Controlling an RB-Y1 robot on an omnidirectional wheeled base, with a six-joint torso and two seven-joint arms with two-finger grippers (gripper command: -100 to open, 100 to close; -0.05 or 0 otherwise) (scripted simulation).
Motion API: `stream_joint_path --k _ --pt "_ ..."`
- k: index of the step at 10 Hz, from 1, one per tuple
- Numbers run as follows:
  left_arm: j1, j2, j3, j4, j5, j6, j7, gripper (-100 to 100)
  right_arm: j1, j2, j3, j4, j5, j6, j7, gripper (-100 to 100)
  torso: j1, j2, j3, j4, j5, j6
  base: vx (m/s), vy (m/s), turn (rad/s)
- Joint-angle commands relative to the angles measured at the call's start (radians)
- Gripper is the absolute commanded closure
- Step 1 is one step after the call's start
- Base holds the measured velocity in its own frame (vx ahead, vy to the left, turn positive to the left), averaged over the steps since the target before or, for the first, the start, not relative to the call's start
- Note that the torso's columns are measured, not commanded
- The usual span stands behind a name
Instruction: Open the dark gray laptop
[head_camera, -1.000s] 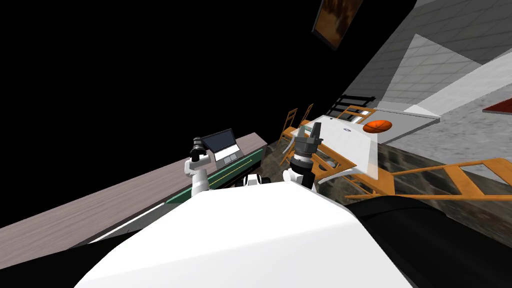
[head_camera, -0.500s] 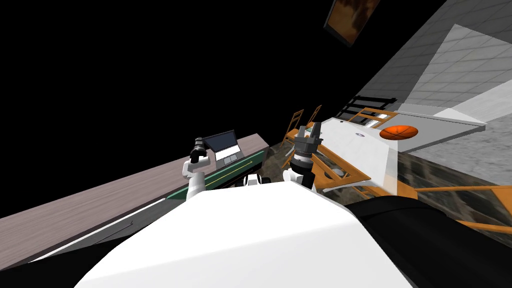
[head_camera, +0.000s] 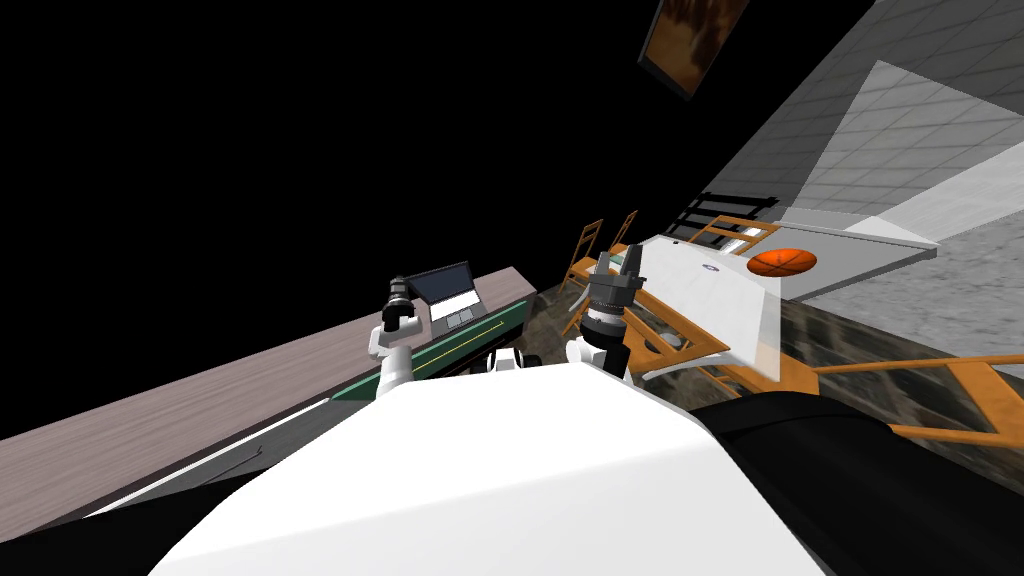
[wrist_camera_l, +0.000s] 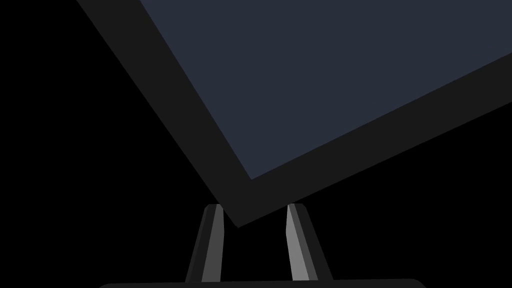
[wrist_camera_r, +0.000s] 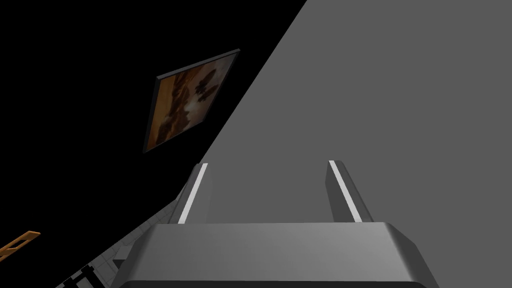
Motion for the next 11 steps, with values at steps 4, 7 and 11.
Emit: stream_joint_path --k 4,7,11 --pt "0.005 -0.023 0.029 0.083 0.023 -0.163 -0.046 100 0.0 0.0 0.0 0.0 0.0 0.0 0.0 0 0.0 0.0 0.0 -0.002 0.002 0.002 -0.009 0.009 -0.033" --pt "0.007 -0.045 0.06 0.16 0.044 -0.278 -0.093 100 0.0 0.0 0.0 0.0 0.0 0.0 0.0 0 0.001 -0.003 -0.001 -0.003 0.003 0.003 -0.018 0.01 -0.059" --pt "0.008 -0.056 0.075 0.198 0.055 -0.394 -0.116 100 0.0 0.0 0.0 0.0 0.0 0.0 0.0 0 0.001 -0.003 -0.001 -0.003 0.003 0.004 -0.011 0.006 -0.033"
